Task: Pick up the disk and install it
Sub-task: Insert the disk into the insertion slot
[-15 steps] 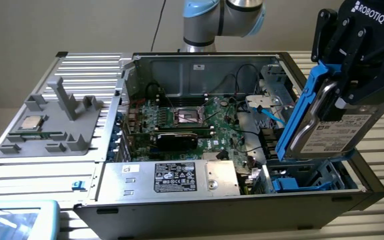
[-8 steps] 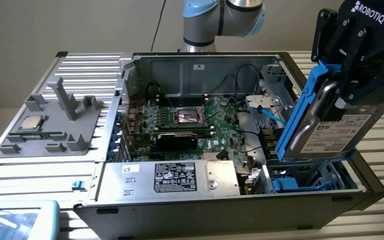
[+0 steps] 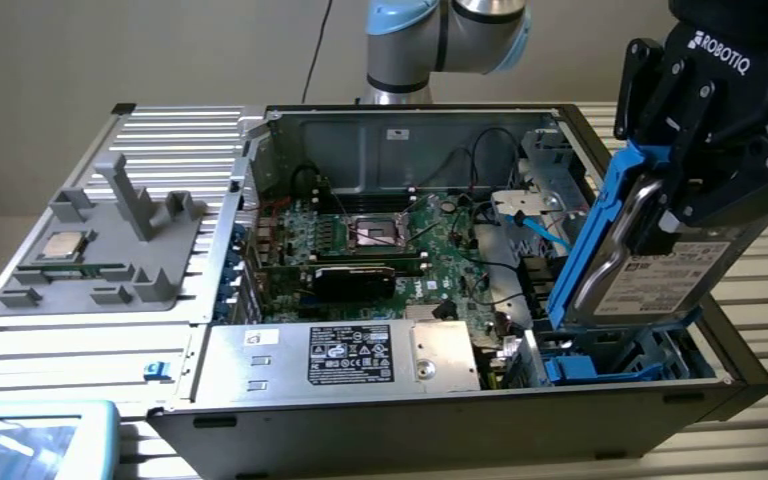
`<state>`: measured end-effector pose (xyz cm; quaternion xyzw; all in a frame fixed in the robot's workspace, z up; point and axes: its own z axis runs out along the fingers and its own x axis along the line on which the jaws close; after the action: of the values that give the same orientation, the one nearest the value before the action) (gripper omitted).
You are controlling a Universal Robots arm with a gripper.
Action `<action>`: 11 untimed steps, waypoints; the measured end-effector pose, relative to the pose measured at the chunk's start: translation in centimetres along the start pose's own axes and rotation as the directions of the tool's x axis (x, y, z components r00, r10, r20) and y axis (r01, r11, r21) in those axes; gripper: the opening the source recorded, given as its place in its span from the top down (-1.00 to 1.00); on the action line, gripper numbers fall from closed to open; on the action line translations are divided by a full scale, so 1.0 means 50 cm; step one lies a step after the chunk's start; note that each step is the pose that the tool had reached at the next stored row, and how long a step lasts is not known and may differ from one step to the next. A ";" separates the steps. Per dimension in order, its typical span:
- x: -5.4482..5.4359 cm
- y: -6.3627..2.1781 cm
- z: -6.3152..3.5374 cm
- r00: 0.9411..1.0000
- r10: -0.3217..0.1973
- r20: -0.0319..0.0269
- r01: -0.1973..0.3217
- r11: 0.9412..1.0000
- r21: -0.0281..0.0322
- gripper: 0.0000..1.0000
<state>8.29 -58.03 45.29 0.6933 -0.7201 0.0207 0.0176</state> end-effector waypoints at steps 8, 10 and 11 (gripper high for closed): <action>-0.001 0.000 0.028 1.000 0.000 0.000 0.000 1.000 0.000 0.25; -0.002 0.000 0.034 1.000 0.000 0.000 0.000 1.000 0.000 0.25; -0.002 0.000 0.036 1.000 0.000 0.000 0.000 1.000 0.000 0.25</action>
<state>8.29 -58.04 43.50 0.6933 -0.7201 0.0207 0.0177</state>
